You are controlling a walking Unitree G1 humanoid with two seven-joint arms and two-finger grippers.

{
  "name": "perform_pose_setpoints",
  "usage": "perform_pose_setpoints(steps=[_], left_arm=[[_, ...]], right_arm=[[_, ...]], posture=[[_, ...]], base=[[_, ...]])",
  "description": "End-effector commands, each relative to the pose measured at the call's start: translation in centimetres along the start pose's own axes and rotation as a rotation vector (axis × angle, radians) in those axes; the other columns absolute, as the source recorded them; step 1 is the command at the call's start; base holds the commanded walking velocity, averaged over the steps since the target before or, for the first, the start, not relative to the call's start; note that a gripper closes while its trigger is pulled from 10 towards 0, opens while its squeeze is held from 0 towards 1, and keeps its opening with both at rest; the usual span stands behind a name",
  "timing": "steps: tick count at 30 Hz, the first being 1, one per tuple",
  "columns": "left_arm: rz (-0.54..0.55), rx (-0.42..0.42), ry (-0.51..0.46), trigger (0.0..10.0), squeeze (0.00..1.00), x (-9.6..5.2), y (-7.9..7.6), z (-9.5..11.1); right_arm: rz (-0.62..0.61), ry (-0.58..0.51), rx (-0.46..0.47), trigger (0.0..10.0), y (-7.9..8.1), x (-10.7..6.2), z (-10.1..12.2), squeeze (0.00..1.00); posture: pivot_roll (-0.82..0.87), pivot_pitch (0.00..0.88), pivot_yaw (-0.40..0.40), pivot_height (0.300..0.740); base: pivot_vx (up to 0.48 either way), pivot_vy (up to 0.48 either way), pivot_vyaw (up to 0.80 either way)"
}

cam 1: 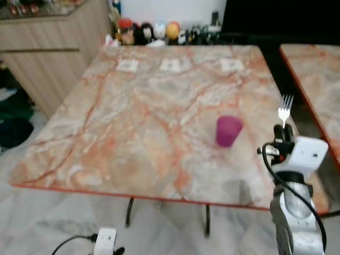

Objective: Setting the table

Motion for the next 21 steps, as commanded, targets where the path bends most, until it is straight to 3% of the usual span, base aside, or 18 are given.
perform_pose_setpoints(steps=[1,9,18,21], left_arm=[[0.010,0.003,0.030,10.0,0.00,-0.28,0.42,-1.07],[0.012,0.003,0.029,10.0,0.00,-0.28,0.50,-1.02],[0.011,0.004,0.030,10.0,0.00,-0.29,0.52,-1.03],[0.010,0.004,0.030,10.0,0.00,-0.29,0.51,-1.04]], right_arm=[[0.010,-0.014,0.000,10.0,0.40,-0.11,0.33,0.00],[0.004,-0.007,0.010,10.0,0.50,0.06,0.22,0.00],[0.000,-0.013,0.010,10.0,0.44,0.01,0.24,0.00],[-0.001,-0.014,0.012,10.0,0.44,0.00,0.28,0.00]], posture=[[-0.13,0.090,0.031,0.740],[-0.13,0.092,0.032,0.740],[-0.13,0.094,0.035,0.740],[-0.13,0.095,0.035,0.740]], base=[[0.000,-0.480,0.00],[0.000,-0.480,0.00],[0.000,-0.480,-0.75],[0.000,-0.480,-0.14]])
Point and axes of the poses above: a point about 5 cm out from each wrist's last joint towards the gripper, its own x axis pointing out of the wrist towards the gripper, its own z axis along the axis of the wrist's last joint, y = z × x, the point moved 6 cm from there along x, pointing out of the wrist towards the gripper, and after that the axes turned 2 degrees about x, right-handed, at the moved point
